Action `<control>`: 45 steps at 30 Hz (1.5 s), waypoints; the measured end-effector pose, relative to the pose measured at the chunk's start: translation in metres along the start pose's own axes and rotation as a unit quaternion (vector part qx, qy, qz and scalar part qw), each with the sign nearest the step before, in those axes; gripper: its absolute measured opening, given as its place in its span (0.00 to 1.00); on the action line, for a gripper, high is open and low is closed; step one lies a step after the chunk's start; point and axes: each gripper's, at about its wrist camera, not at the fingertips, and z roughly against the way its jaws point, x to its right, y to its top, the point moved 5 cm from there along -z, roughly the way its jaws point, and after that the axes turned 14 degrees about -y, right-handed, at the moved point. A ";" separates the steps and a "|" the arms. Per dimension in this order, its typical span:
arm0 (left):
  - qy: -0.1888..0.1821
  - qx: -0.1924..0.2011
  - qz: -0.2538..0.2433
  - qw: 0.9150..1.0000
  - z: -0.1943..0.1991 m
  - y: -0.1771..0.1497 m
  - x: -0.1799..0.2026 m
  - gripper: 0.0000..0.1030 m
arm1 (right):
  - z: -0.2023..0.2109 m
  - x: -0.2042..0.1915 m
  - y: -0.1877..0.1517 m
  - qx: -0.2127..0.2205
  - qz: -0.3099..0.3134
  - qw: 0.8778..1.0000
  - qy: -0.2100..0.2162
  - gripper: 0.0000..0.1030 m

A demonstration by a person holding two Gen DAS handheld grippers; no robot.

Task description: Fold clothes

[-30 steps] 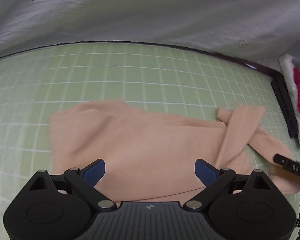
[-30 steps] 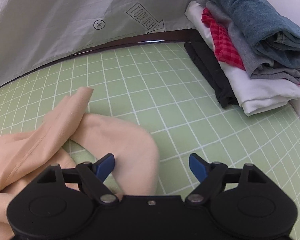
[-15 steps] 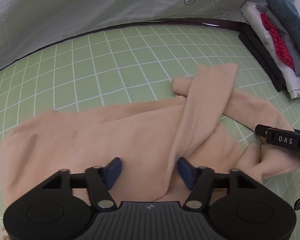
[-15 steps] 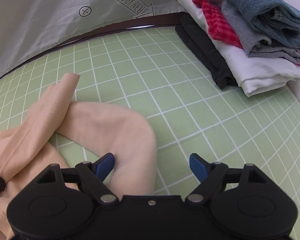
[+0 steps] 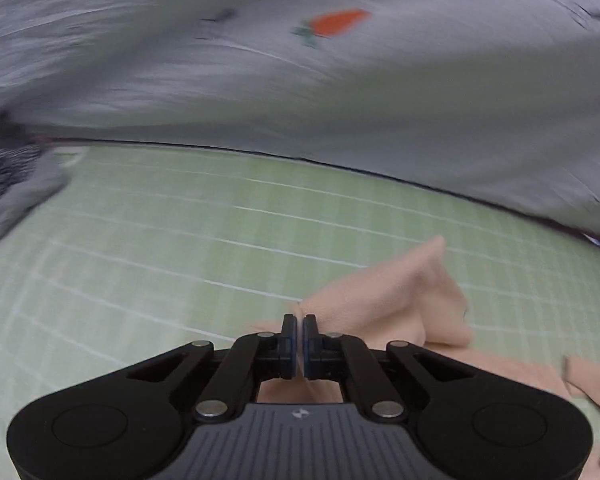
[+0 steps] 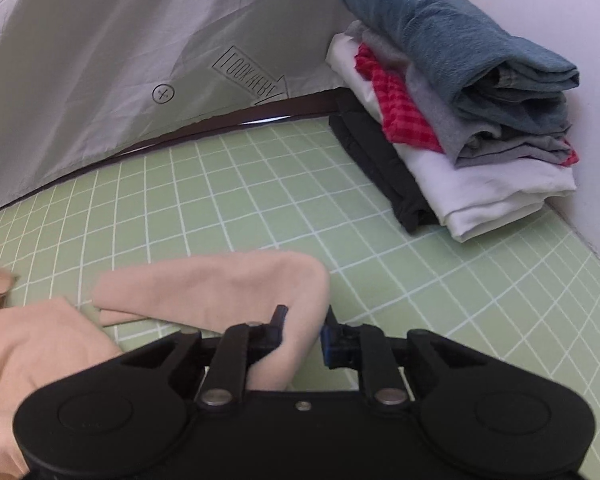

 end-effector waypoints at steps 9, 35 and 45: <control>0.165 0.008 0.142 0.976 0.057 -0.012 -0.181 0.11 | 0.008 0.006 -0.002 -0.003 0.019 0.999 -0.042 0.43; -0.112 -0.117 -0.143 0.976 -0.061 0.001 0.036 0.60 | -0.001 -0.170 0.001 -0.035 0.232 0.942 0.238 0.22; -0.088 -0.040 -0.074 0.993 -0.050 0.022 0.001 0.13 | 0.015 -0.228 0.055 0.072 0.268 0.913 0.300 0.06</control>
